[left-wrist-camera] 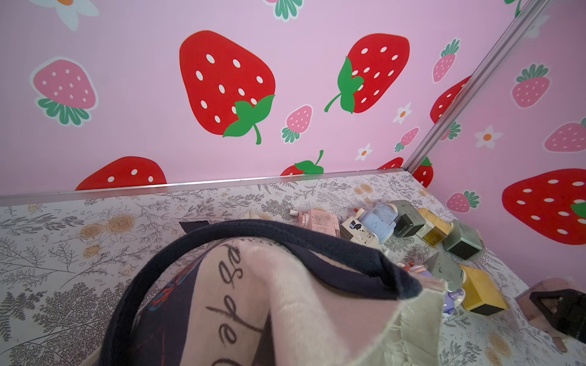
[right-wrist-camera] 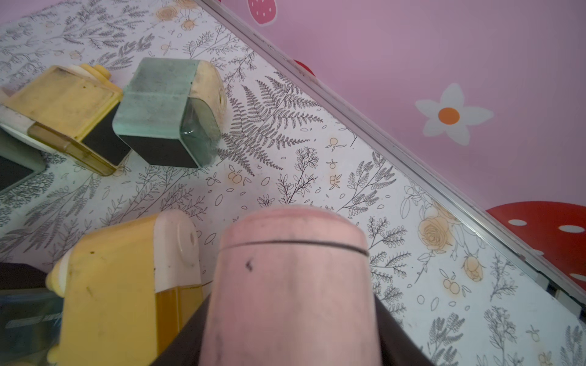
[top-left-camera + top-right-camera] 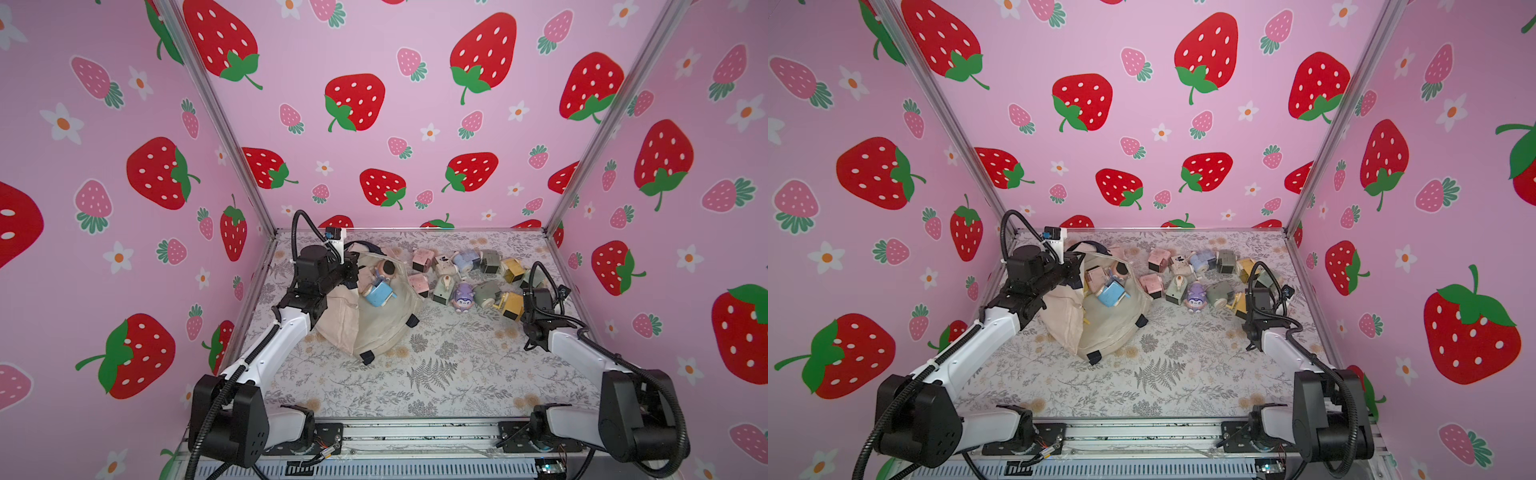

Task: Take out the pencil sharpeners from the tote bags
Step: Place the pencil sharpener at the center of the board.

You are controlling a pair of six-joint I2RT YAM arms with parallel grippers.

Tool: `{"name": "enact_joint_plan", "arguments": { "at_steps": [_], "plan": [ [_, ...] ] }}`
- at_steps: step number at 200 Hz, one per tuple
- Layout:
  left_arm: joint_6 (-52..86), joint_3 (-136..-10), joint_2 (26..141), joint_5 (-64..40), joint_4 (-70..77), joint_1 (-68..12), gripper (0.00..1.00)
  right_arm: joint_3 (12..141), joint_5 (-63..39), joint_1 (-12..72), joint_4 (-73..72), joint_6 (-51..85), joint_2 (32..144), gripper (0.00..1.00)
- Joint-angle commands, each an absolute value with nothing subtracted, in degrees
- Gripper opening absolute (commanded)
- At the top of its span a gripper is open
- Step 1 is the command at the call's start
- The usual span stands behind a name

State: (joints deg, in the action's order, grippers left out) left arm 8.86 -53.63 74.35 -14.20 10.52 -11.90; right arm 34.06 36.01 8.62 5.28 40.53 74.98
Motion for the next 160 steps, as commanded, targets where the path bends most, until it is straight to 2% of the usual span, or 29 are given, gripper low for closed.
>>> {"name": "enact_joint_plan", "arguments": {
  "at_steps": [1, 81, 85, 107, 160],
  "plan": [
    [8.61, -57.56, 73.66, -16.6, 15.9, -12.57, 0.0, 36.86, 34.59, 7.91, 5.52, 43.35, 77.68, 0.49],
    [8.35, -57.64, 73.82, -16.33, 15.78, -12.52, 0.0, 38.41, 32.9, 7.85, 4.75, 43.94, 82.79, 0.51],
    [8.34, -57.59, 73.82, -16.32, 15.74, -12.57, 0.0, 38.43, 32.81, 7.82, 4.66, 43.89, 82.88, 0.56],
    [8.3, -57.54, 73.7, -16.26, 15.73, -12.55, 0.0, 38.73, 32.44, 7.81, 4.57, 43.55, 83.45, 0.64],
    [8.34, -57.64, 73.91, -16.31, 15.89, -12.57, 0.0, 38.05, 32.09, 7.86, 3.96, 42.17, 81.75, 0.66]
  ]
}}
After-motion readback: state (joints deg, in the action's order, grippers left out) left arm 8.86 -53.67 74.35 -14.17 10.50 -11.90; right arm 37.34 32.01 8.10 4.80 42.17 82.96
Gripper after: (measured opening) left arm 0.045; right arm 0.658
